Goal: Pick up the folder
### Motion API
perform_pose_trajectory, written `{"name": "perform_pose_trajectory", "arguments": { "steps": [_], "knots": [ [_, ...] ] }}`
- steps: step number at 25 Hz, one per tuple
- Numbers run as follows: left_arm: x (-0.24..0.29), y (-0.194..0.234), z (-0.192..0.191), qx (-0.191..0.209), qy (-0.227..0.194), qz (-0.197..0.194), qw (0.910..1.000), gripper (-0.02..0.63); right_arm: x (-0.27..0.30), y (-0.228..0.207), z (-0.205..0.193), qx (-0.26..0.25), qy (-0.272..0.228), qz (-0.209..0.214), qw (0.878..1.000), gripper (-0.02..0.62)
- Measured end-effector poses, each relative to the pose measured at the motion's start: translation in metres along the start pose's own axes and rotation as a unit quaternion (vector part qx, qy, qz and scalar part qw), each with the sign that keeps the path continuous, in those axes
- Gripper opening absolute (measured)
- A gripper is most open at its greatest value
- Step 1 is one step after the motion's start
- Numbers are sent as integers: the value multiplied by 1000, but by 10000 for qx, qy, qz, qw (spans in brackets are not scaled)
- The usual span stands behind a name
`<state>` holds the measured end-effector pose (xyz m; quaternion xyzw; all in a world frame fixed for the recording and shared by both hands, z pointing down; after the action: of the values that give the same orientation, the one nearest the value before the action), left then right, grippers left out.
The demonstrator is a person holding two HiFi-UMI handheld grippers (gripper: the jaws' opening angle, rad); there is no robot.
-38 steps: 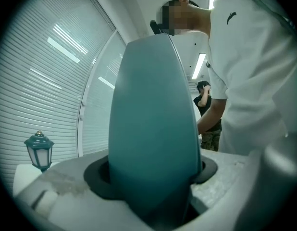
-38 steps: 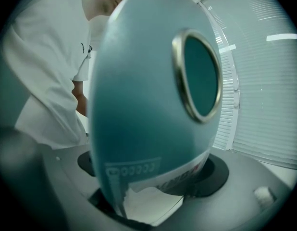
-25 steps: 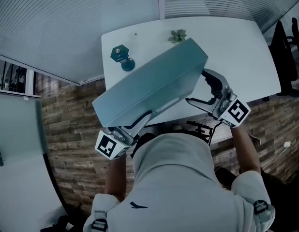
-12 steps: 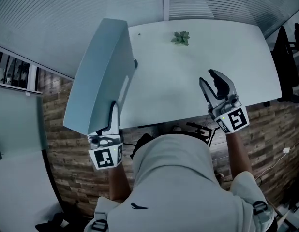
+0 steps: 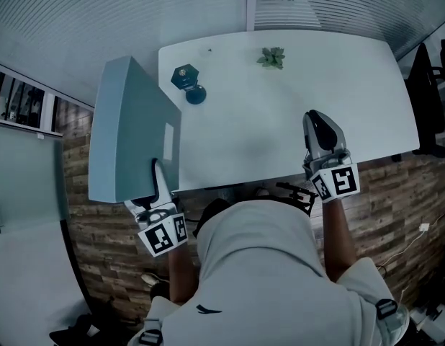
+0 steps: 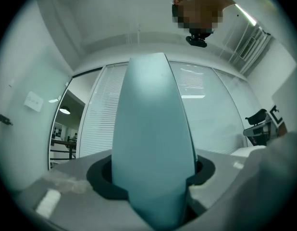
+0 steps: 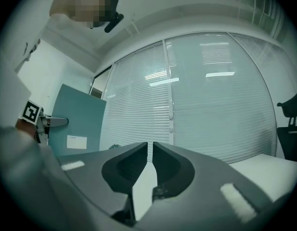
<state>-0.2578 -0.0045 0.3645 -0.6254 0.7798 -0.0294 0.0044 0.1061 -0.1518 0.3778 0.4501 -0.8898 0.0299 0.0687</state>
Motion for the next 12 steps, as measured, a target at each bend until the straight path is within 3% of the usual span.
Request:
{"name": "perform_pose_trajectory", "arguments": {
  "steps": [12],
  "knots": [
    [8, -3, -7, -88, 84, -91, 9999, 305, -2, -13, -10, 305, 83, -320, 9990, -2]
  ]
}}
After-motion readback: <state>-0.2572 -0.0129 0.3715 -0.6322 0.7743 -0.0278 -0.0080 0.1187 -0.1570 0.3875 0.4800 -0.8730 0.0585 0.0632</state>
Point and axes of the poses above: the fingertips, and each gripper's own axes: x forward along the fingers, y to its left, z out of its top, the point moved 1 cm from there along -x, backward along the fingers, and after that the axes turned 11 degrees about y, right-handed, at the moved point
